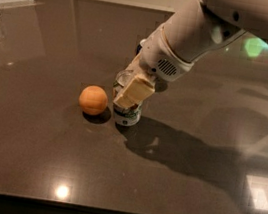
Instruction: Move 7up can near orange
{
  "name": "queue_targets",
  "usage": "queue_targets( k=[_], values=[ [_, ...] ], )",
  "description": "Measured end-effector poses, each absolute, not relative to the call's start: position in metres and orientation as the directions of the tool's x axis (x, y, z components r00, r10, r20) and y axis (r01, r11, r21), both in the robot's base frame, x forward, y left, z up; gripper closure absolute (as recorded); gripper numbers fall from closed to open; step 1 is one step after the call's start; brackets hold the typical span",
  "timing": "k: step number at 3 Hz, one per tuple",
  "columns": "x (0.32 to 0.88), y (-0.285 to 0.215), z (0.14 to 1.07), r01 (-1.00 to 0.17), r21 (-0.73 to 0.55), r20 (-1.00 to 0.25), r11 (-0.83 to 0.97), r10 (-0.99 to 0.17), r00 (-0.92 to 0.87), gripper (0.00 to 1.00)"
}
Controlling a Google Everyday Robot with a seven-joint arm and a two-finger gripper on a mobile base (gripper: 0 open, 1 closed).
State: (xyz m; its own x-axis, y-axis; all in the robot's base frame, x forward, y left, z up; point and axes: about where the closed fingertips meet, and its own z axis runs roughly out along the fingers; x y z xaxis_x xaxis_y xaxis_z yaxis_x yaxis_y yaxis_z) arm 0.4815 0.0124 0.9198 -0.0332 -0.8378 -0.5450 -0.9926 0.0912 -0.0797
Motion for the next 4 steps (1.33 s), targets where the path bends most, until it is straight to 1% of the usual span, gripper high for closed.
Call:
queue_targets(
  k=[2, 3, 4],
  values=[
    [0.4935, 0.0203, 0.9138, -0.992, -0.089, -0.548, 0.093, -0.836, -0.029, 0.35],
    [0.4922, 0.0212, 0.9146, -0.992, -0.091, -0.547, 0.091, -0.837, -0.027, 0.13],
    [0.4912, 0.0222, 0.9152, -0.992, -0.092, -0.546, 0.089, -0.837, -0.024, 0.0]
  ],
)
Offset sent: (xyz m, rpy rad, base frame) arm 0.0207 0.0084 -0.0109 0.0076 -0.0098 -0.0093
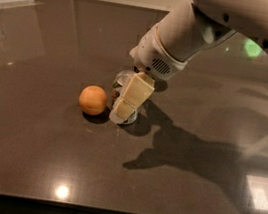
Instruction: Move 7up can near orange
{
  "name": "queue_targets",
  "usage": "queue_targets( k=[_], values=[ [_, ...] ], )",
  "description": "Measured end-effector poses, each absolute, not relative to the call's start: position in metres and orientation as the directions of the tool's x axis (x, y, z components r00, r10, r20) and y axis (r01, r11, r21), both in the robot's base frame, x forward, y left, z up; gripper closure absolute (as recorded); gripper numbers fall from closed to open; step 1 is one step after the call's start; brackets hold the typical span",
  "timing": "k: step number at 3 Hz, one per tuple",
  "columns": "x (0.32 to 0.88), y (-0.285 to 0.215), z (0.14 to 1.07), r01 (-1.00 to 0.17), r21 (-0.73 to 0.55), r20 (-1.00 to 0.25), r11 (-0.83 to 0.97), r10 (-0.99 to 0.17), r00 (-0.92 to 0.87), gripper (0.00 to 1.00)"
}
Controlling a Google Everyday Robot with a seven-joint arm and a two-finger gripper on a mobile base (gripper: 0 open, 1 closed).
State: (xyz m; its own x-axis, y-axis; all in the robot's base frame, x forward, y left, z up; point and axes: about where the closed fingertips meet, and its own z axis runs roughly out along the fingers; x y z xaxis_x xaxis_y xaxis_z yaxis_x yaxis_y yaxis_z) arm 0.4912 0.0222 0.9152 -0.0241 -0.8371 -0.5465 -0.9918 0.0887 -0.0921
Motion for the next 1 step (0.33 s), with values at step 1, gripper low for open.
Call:
queue_targets(
  k=[1],
  values=[
    [0.4912, 0.0222, 0.9152, -0.992, -0.092, -0.546, 0.089, -0.837, -0.024, 0.0]
  ],
)
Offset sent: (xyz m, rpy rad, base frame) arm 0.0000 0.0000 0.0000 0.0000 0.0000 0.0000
